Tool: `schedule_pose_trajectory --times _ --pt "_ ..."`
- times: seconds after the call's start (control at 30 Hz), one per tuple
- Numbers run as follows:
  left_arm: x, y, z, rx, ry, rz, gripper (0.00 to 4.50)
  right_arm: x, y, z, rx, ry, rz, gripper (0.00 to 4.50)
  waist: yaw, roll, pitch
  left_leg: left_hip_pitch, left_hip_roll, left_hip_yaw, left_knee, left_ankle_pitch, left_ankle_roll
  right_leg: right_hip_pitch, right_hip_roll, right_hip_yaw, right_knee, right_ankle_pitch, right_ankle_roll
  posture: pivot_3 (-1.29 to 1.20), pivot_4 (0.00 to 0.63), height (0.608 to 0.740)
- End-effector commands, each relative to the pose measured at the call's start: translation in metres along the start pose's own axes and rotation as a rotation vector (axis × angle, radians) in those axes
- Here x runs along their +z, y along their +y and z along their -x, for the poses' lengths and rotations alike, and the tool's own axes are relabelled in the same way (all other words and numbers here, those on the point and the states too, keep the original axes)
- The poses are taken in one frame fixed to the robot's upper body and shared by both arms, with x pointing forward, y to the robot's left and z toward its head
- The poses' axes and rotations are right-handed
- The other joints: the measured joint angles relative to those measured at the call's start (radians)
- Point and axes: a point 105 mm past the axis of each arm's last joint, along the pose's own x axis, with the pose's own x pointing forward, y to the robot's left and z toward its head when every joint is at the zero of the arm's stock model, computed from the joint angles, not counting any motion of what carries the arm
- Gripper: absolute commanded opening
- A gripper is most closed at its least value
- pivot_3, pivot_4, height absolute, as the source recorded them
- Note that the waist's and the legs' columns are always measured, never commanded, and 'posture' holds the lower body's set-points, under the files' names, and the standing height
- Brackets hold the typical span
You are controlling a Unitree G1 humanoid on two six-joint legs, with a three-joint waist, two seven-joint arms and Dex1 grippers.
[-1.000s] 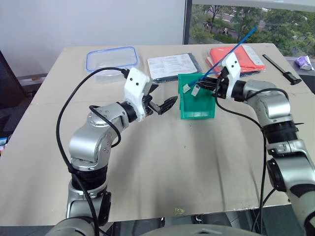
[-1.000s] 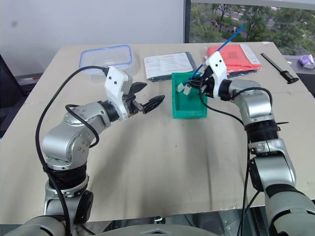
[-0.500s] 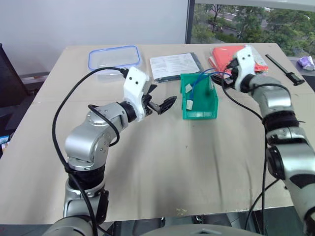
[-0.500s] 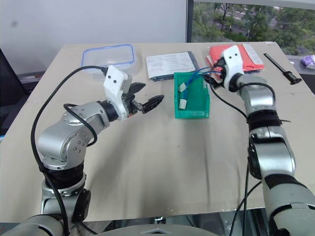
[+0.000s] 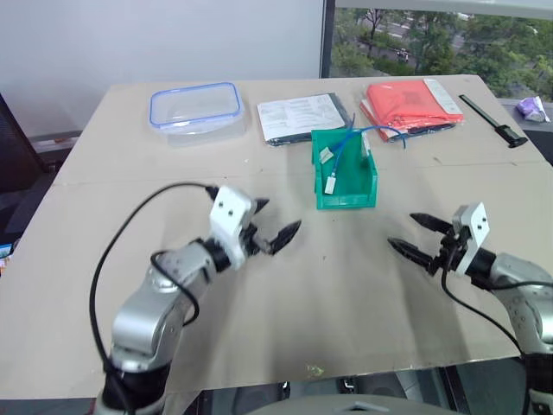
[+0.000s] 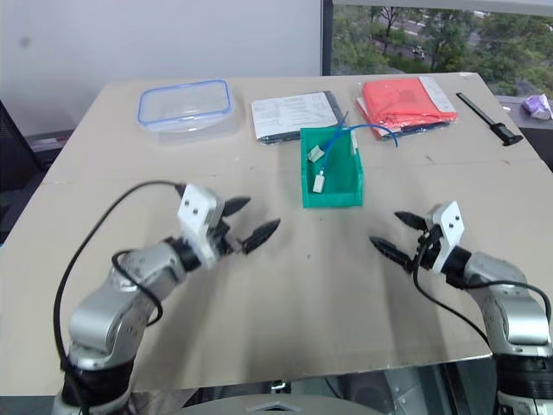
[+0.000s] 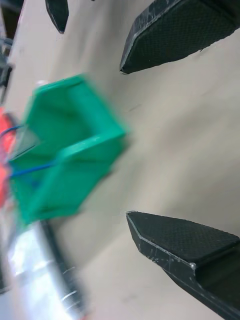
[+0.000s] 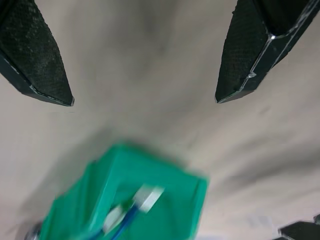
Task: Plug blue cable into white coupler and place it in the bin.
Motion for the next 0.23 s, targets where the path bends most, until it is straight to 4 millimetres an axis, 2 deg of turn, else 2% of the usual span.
schedule_pose_trajectory --times 0.03,0.1,0.23 --pt "-0.015 -0.009 0.017 -0.004 0.008 -0.119 4.50 0.001 -0.001 0.013 -0.024 -0.033 0.089 4.46 0.001 0.000 0.000 0.000 0.000 0.000 0.001 0.000 0.000 0.000 0.000 0.000 0.000 0.001 -0.001 0.00 0.150 0.740" --pt "-0.032 -0.009 0.026 0.020 0.031 -0.065 4.50 -0.011 0.000 0.019 -0.018 -0.017 0.075 4.46 0.004 0.000 0.000 0.001 0.000 0.000 0.002 0.000 0.000 0.001 -0.002 0.000 0.000 0.001 -0.002 0.00 0.150 0.740" --pt "-0.053 -0.013 0.035 0.011 0.076 -0.089 4.50 -0.019 -0.003 0.024 -0.023 -0.013 0.061 4.46 0.008 0.000 0.000 0.001 -0.002 0.000 0.002 0.000 0.000 0.001 -0.010 -0.002 0.000 0.001 -0.002 0.00 0.150 0.740"
